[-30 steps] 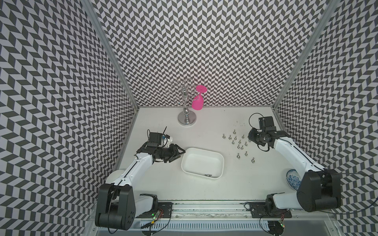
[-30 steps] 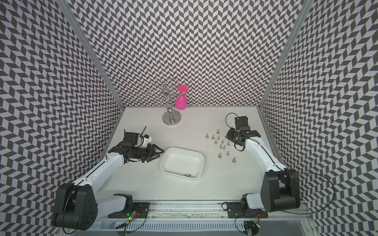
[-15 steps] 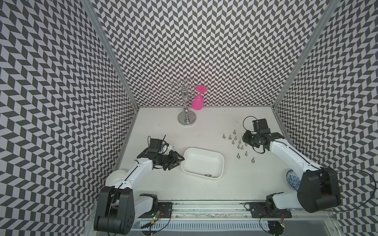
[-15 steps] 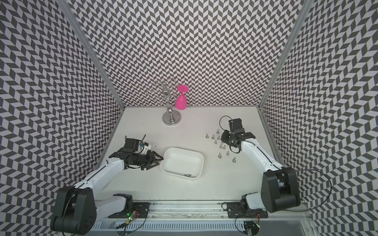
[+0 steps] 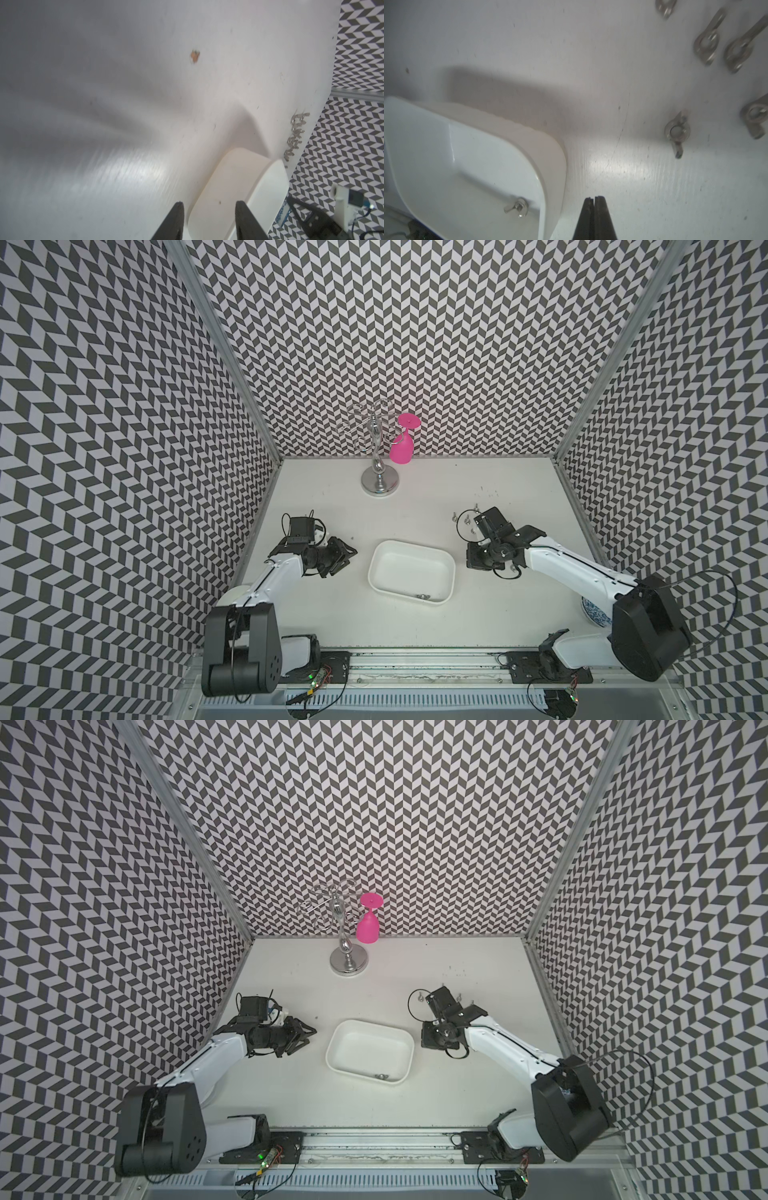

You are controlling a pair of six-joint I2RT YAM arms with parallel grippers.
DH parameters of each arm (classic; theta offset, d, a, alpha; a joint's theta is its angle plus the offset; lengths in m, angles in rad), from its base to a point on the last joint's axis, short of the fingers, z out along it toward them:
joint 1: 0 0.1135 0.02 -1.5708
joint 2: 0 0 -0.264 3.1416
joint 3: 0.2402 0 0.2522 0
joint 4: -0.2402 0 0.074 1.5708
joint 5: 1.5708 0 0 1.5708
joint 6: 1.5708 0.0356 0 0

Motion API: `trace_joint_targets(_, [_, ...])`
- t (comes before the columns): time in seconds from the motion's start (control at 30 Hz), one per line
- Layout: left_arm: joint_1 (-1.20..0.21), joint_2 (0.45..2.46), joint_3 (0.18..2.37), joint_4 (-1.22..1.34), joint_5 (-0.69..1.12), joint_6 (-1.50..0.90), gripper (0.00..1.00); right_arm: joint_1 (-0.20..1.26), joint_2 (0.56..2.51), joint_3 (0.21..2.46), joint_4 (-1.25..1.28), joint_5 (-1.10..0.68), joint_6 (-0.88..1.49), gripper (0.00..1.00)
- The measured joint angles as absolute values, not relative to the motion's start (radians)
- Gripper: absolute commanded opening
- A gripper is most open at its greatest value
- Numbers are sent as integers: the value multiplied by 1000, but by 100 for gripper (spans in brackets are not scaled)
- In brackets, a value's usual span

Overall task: Take out the wing nut from the storage box
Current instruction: Adjust the storage box at the center of the board.

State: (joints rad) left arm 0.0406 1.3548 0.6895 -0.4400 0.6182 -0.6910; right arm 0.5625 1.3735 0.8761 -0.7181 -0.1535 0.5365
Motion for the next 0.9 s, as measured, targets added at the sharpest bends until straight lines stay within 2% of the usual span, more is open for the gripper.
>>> trace_joint_targets(0.17, [41, 1572, 828, -349, 641, -703, 40, 733, 1273, 860, -780, -218, 528, 0])
trace_joint_targets(0.43, [34, 1727, 998, -262, 684, -701, 41, 971, 1262, 782, -766, -293, 595, 0])
trace_joint_targets(0.67, [-1, 1841, 1104, -208, 754, -697, 43, 1012, 1333, 773, -730, -302, 619, 0])
trace_joint_targets(0.9, [-75, 1892, 1157, -136, 837, -680, 43, 1011, 1460, 830, -720, -228, 610, 0])
